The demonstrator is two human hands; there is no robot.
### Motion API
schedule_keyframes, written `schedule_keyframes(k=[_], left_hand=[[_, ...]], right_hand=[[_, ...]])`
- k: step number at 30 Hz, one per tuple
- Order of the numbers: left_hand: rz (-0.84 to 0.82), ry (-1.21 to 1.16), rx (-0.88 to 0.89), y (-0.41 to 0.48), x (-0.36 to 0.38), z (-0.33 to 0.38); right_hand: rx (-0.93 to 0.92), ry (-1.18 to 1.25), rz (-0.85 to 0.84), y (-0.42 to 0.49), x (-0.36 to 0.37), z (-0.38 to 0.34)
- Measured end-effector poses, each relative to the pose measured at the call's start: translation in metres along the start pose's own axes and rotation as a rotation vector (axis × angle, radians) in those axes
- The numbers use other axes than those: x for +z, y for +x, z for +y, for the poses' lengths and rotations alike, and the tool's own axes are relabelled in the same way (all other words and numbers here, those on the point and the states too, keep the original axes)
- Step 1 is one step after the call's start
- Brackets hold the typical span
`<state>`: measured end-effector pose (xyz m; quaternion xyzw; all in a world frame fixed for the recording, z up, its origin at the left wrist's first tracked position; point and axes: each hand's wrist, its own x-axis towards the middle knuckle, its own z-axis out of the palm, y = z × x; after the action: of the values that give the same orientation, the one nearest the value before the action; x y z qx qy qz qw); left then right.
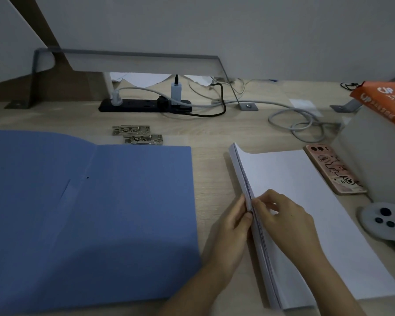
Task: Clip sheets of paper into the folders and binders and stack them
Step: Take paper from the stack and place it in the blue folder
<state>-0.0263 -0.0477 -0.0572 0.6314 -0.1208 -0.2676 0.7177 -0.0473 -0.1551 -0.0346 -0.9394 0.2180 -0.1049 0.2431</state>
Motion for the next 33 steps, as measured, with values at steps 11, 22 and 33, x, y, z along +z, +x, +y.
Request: schedule_keyframes(k=[11,22,33], left_hand=[[0.064,0.165,-0.083,0.002,0.01,0.016],[0.049,0.391,-0.223,0.025,0.026,0.022],[0.212,0.383,-0.114,0.013,0.022,0.034]], right_hand=[[0.042,0.043,-0.037,0.001,-0.008,0.004],[0.146,0.186,-0.1,0.0,-0.014,0.006],[0.211,0.404,0.031,-0.004,-0.05,0.03]])
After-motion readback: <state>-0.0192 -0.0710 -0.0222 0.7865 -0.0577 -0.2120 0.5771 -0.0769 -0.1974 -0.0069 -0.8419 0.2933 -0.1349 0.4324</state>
